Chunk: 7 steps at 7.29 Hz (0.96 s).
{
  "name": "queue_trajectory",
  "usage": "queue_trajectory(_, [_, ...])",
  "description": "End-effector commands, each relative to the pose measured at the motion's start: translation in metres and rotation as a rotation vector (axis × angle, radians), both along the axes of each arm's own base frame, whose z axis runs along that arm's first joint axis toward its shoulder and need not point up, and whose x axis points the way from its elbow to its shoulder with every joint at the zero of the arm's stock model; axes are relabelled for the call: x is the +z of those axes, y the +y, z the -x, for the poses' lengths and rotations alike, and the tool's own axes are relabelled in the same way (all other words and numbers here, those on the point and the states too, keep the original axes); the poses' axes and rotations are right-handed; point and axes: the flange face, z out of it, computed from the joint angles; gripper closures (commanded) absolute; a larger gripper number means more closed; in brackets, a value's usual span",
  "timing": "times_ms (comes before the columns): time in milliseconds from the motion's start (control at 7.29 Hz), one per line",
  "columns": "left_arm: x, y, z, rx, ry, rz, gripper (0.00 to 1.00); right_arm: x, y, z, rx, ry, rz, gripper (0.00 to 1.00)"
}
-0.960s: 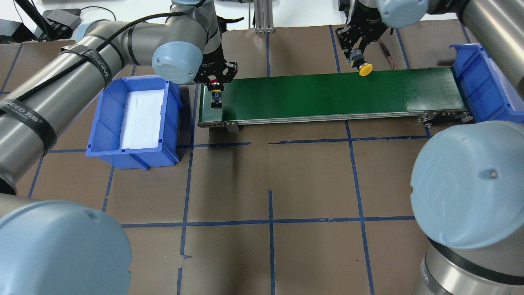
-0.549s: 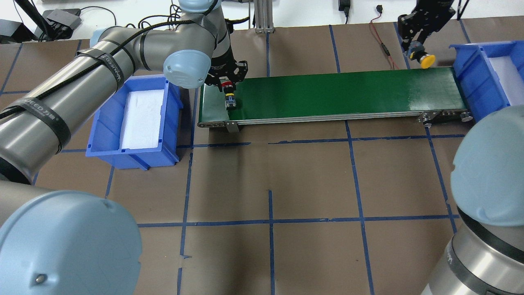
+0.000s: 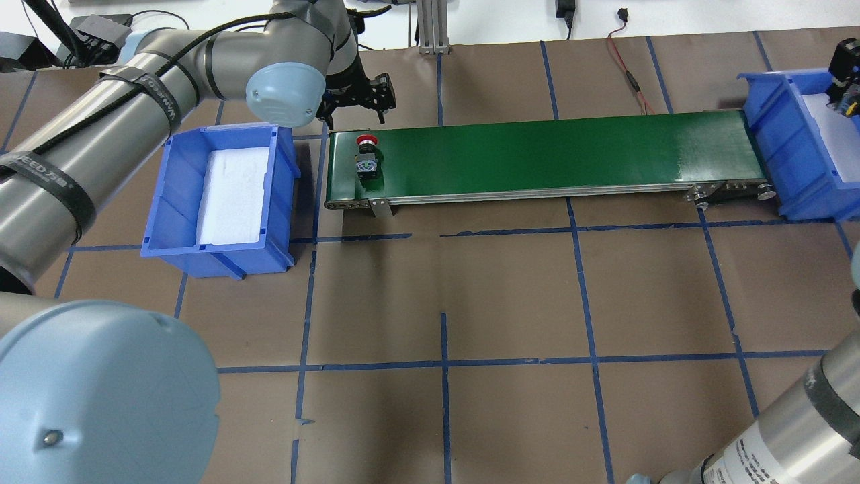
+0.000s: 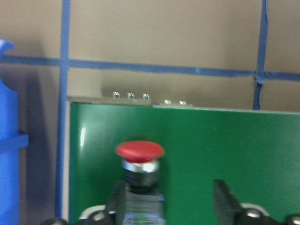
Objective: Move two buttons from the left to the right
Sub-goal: 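Carry yellow button to far bin while left sets red button on conveyor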
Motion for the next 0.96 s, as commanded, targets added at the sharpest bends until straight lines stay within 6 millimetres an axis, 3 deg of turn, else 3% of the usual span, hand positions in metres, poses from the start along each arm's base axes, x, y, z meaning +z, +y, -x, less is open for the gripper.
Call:
queue_trajectory(0, [0.033, 0.011, -0.044, -0.043, -0.064, -0.039, 0.0, -0.007, 0.016, 0.049, -0.059, 0.002, 0.004, 0.92])
queue_trajectory(137, [0.044, 0.025, -0.057, -0.095, -0.136, -0.084, 0.0, -0.024, 0.009, 0.059, -0.065, 0.005, 0.012, 0.92])
queue_trajectory(274, [0.053, 0.041, -0.063, -0.121, -0.168, -0.111, 0.0, -0.055, 0.0, 0.065, -0.069, -0.013, -0.007, 0.92])
queue_trajectory(549, [0.07, 0.093, -0.069, -0.124, -0.173, -0.113, 0.0, -0.09, -0.014, 0.073, -0.071, -0.014, 0.013, 0.92])
queue_trajectory(686, [0.08, 0.117, -0.071, -0.12, -0.173, -0.104, 0.0, -0.101, -0.019, 0.074, -0.071, -0.015, 0.012, 0.92])
queue_trajectory(823, [0.089, 0.124, -0.072, -0.12, -0.173, -0.091, 0.0, -0.107, -0.022, 0.074, -0.068, -0.012, 0.016, 0.92])
